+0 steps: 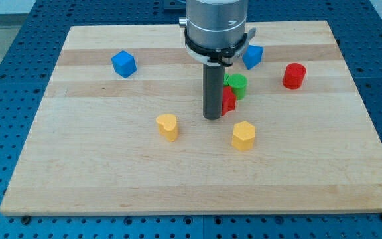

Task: Point your arm towards yellow hexagon

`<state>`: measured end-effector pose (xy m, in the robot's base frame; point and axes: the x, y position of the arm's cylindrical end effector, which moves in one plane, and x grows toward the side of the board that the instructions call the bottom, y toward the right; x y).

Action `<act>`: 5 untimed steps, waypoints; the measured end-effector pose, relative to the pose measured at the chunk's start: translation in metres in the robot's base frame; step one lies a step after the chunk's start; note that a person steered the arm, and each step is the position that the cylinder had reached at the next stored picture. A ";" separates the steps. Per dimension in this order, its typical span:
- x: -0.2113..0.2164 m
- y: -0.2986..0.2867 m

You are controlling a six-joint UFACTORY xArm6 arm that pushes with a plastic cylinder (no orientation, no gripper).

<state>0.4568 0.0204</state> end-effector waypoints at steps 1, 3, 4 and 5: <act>0.036 0.000; 0.060 0.005; 0.121 0.020; 0.142 0.022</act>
<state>0.5991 0.0427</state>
